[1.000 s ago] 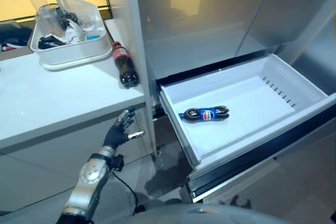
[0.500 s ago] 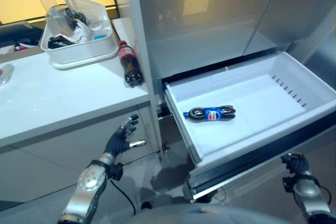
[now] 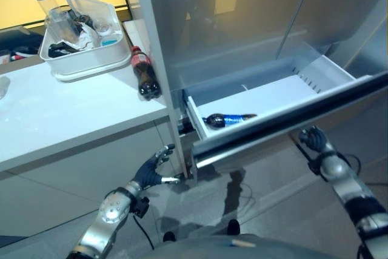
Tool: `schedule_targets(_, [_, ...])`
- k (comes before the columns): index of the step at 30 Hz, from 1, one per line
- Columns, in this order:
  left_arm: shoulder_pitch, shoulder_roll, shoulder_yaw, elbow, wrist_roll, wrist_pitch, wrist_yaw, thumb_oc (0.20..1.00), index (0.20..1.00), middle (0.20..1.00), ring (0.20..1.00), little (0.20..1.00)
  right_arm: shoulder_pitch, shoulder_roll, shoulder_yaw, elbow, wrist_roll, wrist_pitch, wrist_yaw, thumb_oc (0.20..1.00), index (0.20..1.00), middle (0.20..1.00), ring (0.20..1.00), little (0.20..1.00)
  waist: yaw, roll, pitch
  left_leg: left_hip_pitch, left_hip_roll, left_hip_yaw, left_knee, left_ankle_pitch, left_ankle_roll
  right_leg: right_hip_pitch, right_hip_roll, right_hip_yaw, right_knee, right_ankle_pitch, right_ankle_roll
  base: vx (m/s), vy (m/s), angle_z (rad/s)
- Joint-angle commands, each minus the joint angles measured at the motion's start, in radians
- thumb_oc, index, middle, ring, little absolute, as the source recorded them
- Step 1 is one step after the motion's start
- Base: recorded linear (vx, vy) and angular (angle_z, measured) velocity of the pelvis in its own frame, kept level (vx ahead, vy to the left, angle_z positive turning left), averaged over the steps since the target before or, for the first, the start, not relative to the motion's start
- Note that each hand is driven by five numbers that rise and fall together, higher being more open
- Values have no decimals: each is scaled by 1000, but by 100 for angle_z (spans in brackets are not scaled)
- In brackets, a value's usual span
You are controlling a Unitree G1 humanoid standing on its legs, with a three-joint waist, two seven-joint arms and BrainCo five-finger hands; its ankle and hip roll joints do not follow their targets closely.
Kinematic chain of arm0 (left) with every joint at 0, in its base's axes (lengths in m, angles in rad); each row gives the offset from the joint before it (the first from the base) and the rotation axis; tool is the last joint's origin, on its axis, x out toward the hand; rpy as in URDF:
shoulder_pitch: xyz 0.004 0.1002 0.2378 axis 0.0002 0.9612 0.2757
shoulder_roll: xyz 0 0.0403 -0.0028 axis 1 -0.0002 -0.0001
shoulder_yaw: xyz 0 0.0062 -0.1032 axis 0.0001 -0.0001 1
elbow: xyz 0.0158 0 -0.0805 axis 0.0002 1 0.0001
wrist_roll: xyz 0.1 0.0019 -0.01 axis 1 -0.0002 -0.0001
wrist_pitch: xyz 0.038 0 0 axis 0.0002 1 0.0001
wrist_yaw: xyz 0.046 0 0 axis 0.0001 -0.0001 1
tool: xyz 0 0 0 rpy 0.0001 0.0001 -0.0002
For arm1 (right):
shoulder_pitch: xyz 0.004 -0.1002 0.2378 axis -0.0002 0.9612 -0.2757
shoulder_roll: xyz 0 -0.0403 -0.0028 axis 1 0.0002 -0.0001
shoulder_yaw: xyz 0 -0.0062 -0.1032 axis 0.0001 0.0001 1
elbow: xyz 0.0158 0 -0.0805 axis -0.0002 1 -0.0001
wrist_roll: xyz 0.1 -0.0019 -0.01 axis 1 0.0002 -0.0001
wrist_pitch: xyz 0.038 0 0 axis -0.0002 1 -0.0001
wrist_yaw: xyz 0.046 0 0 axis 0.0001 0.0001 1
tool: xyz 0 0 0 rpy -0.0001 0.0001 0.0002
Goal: Take the drinks into the refrigerator
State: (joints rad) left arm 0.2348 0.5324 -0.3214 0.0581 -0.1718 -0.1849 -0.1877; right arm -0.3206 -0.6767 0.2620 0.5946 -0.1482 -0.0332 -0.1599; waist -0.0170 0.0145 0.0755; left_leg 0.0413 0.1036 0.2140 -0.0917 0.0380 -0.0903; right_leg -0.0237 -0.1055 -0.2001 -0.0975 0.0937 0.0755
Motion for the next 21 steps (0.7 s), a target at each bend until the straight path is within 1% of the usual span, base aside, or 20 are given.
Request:
schedule_targets(1, [-68, 47, -56, -89, -38, -43, -1, 1000, 1000, 1000, 1000, 1000, -390, 31, 76, -7, -37, -80, -18, 200, 200, 200, 200, 200, 92, -55, 37, -35, -29, -36, 4, -36, 31, -12, -41, -36, 10, 7, 91, -100, 11, 4])
schedule_targets(4, [-75, 36, -64, -86, -48, -39, 15, 1000, 1000, 1000, 1000, 1000, -486, 36, 125, 31, -63, -64, -33, 200, 200, 200, 200, 200, 100, -51, 46, -67, -29, -43, 4, -22, 31, -41, -43, -39, 10, 18, 90, -55, 3, 8])
schedule_targets(7, [-86, 20, -64, -74, -51, -37, 35, 1000, 1000, 1000, 1000, 1000, -537, 48, 144, 38, -83, -55, -46, 200, 200, 200, 200, 200, 103, -48, 52, -92, -33, -54, 4, -11, 31, -58, -44, -44, 10, 23, 87, -37, -2, 17])
schedule_targets(14, [-101, -19, -59, -46, -46, -42, 72, 1000, 1000, 1000, 1000, 1000, -519, 80, 129, 41, -106, -48, -71, 200, 200, 200, 200, 200, 106, -43, 60, -113, -37, -72, 4, -5, 29, -64, -52, -64, 10, 21, 85, -9, -7, 13])
schedule_targets(18, [-107, -39, -53, -37, -39, -46, 87, 1000, 1000, 1000, 1000, 1000, -457, 109, 109, 49, -103, -48, -73, 200, 200, 200, 200, 200, 104, -40, 63, -102, -37, -74, 4, -12, 29, -50, -53, -68, 10, 15, 84, 7, -1, 3])
schedule_targets(19, [-109, -43, -49, -35, -37, -47, 89, 1000, 1000, 1000, 1000, 1000, -425, 120, 100, 59, -91, -51, -74, 423, 423, 423, 423, 423, 103, -39, 64, -99, -38, -75, 4, -14, 30, -46, -53, -68, 10, 13, 83, 0, 0, 0])
schedule_targets(20, [-107, -44, -47, -33, -34, -47, 90, 1000, 1000, 1000, 1000, 1000, -397, 126, 87, 58, -82, -52, -73, 1000, 1000, 1000, 1000, 1000, 102, -39, 62, -95, -37, -75, 4, -16, 30, -41, -53, -70, 10, 11, 84, 0, 0, 0])
schedule_targets(21, [-106, -48, -43, -30, -35, -48, 92, 1000, 1000, 1000, 1000, 1000, -360, 137, 78, 65, -72, -55, -73, 1000, 1000, 1000, 1000, 1000, 100, -38, 63, -92, -37, -75, 4, -18, 30, -37, -53, -72, 10, 10, 84, 20, 0, 7])
